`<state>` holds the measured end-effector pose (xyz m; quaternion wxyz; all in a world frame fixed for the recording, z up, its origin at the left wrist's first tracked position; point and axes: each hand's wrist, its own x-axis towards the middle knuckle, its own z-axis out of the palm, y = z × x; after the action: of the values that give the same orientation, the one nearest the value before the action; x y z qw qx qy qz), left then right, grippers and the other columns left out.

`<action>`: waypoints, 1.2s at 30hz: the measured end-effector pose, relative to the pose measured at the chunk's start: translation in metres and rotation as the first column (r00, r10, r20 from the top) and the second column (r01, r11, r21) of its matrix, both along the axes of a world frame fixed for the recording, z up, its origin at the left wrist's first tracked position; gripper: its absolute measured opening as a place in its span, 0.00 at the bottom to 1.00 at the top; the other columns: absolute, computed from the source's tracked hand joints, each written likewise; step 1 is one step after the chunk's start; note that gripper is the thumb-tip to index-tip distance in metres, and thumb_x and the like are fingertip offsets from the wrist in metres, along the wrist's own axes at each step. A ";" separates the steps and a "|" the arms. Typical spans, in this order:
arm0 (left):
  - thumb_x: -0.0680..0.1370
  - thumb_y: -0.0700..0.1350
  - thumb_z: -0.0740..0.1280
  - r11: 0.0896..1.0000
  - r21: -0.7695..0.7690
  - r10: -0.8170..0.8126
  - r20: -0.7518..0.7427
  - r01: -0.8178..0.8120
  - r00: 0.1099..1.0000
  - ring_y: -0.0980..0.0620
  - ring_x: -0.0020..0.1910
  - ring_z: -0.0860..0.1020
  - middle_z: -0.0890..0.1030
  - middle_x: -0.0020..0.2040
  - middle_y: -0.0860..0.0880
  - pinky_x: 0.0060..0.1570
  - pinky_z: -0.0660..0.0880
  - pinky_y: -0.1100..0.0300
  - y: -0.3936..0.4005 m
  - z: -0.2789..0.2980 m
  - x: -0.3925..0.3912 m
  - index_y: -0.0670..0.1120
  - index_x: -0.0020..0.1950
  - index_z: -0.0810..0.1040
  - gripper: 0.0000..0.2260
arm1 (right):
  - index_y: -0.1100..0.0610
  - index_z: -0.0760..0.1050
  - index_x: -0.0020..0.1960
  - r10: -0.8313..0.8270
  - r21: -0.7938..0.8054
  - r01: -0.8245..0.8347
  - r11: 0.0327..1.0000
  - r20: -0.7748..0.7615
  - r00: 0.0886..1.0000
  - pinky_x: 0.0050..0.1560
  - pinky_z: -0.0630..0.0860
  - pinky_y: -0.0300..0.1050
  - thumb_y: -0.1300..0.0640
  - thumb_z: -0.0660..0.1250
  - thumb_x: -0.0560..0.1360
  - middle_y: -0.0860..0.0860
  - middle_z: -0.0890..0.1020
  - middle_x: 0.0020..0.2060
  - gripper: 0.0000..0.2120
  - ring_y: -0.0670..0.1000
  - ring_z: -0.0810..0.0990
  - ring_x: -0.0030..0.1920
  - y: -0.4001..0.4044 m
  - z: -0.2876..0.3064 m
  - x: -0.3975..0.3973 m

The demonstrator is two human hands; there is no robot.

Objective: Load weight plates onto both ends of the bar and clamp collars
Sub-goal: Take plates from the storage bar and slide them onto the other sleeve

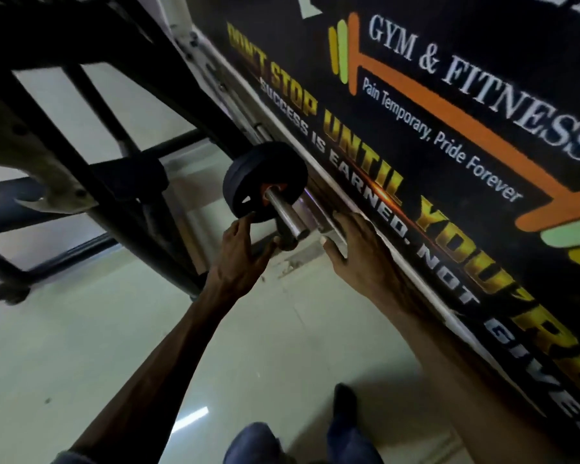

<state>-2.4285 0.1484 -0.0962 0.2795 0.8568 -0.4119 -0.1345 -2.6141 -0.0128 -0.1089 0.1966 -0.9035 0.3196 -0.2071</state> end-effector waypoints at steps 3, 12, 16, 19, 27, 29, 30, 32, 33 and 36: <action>0.82 0.62 0.64 0.997 -0.018 0.079 -0.007 -0.079 0.997 0.44 0.76 0.68 0.69 0.78 0.44 0.69 0.70 0.50 -0.026 -0.005 0.017 0.49 0.81 0.62 0.31 | 0.54 0.70 0.75 0.053 0.014 -0.053 0.999 -0.026 0.998 0.66 0.77 0.49 0.41 0.63 0.79 0.53 0.76 0.70 0.29 0.53 0.75 0.70 -0.040 0.004 0.025; 0.82 0.61 0.67 0.975 -0.039 0.214 -0.076 -0.217 0.974 0.46 0.71 0.72 0.72 0.75 0.43 0.64 0.69 0.57 -0.098 -0.057 0.091 0.46 0.79 0.65 0.31 | 0.54 0.73 0.71 0.205 0.099 -0.193 0.976 -0.132 0.970 0.63 0.78 0.54 0.38 0.59 0.79 0.52 0.79 0.65 0.28 0.53 0.78 0.65 -0.127 -0.028 0.124; 0.83 0.56 0.67 0.967 -0.064 0.243 -0.073 -0.248 0.967 0.44 0.69 0.72 0.74 0.72 0.42 0.65 0.73 0.49 -0.124 -0.073 0.126 0.45 0.77 0.67 0.27 | 0.56 0.72 0.73 0.286 0.145 -0.265 0.953 -0.151 0.946 0.69 0.74 0.55 0.39 0.59 0.79 0.52 0.76 0.70 0.29 0.53 0.75 0.70 -0.158 -0.047 0.168; 0.83 0.54 0.68 0.967 -0.039 0.246 -0.089 -0.250 0.965 0.41 0.72 0.70 0.70 0.74 0.42 0.69 0.73 0.40 -0.139 -0.088 0.149 0.46 0.78 0.65 0.27 | 0.56 0.70 0.75 0.315 0.186 -0.283 0.941 -0.176 0.933 0.74 0.68 0.55 0.42 0.63 0.82 0.52 0.71 0.74 0.27 0.54 0.69 0.75 -0.177 -0.060 0.198; 0.80 0.52 0.71 0.956 -0.007 0.293 -0.068 -0.294 0.954 0.43 0.75 0.66 0.64 0.78 0.42 0.71 0.70 0.51 -0.170 -0.138 0.183 0.44 0.79 0.62 0.32 | 0.51 0.56 0.82 0.389 0.165 -0.360 0.918 -0.204 0.898 0.78 0.60 0.53 0.43 0.60 0.83 0.52 0.58 0.82 0.31 0.55 0.57 0.81 -0.224 -0.098 0.264; 0.80 0.54 0.71 0.952 0.006 0.305 -0.100 -0.306 0.947 0.42 0.79 0.63 0.59 0.81 0.43 0.74 0.71 0.45 -0.173 -0.147 0.181 0.44 0.82 0.57 0.37 | 0.51 0.55 0.83 0.392 0.161 -0.365 0.917 -0.196 0.899 0.78 0.59 0.52 0.44 0.59 0.84 0.52 0.56 0.83 0.30 0.56 0.56 0.82 -0.233 -0.109 0.275; 0.80 0.55 0.71 0.947 0.008 0.320 -0.113 -0.321 0.941 0.41 0.80 0.62 0.58 0.83 0.43 0.74 0.71 0.42 -0.174 -0.151 0.178 0.44 0.83 0.55 0.39 | 0.50 0.54 0.83 0.399 0.156 -0.373 0.915 -0.199 0.895 0.78 0.60 0.53 0.44 0.58 0.85 0.52 0.56 0.83 0.30 0.56 0.56 0.82 -0.236 -0.114 0.278; 0.79 0.55 0.72 0.930 -0.020 0.363 -0.089 -0.366 0.927 0.41 0.79 0.65 0.60 0.81 0.44 0.70 0.74 0.40 -0.177 -0.157 0.174 0.44 0.83 0.56 0.39 | 0.50 0.54 0.83 0.406 0.109 -0.391 0.914 -0.205 0.891 0.77 0.60 0.52 0.43 0.57 0.85 0.52 0.57 0.82 0.30 0.56 0.57 0.81 -0.240 -0.125 0.280; 0.79 0.54 0.72 0.921 -0.046 0.384 -0.061 -0.387 0.921 0.41 0.76 0.67 0.63 0.79 0.43 0.67 0.76 0.40 -0.177 -0.160 0.175 0.44 0.82 0.58 0.38 | 0.50 0.55 0.83 0.405 0.096 -0.394 0.914 -0.183 0.896 0.76 0.59 0.48 0.43 0.58 0.85 0.52 0.58 0.82 0.30 0.55 0.58 0.81 -0.240 -0.130 0.279; 0.78 0.53 0.74 0.904 -0.093 0.421 0.015 -0.417 0.907 0.44 0.67 0.73 0.71 0.70 0.43 0.61 0.78 0.44 -0.178 -0.163 0.179 0.43 0.77 0.67 0.32 | 0.52 0.62 0.81 0.395 0.114 -0.385 0.916 -0.072 0.916 0.67 0.57 0.34 0.43 0.62 0.83 0.54 0.66 0.77 0.29 0.53 0.64 0.77 -0.245 -0.139 0.280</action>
<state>-2.2493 -0.0300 -0.2594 0.3316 0.9145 -0.2286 -0.0382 -2.3344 -0.2579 -0.2482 0.2626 -0.9471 0.1516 -0.1053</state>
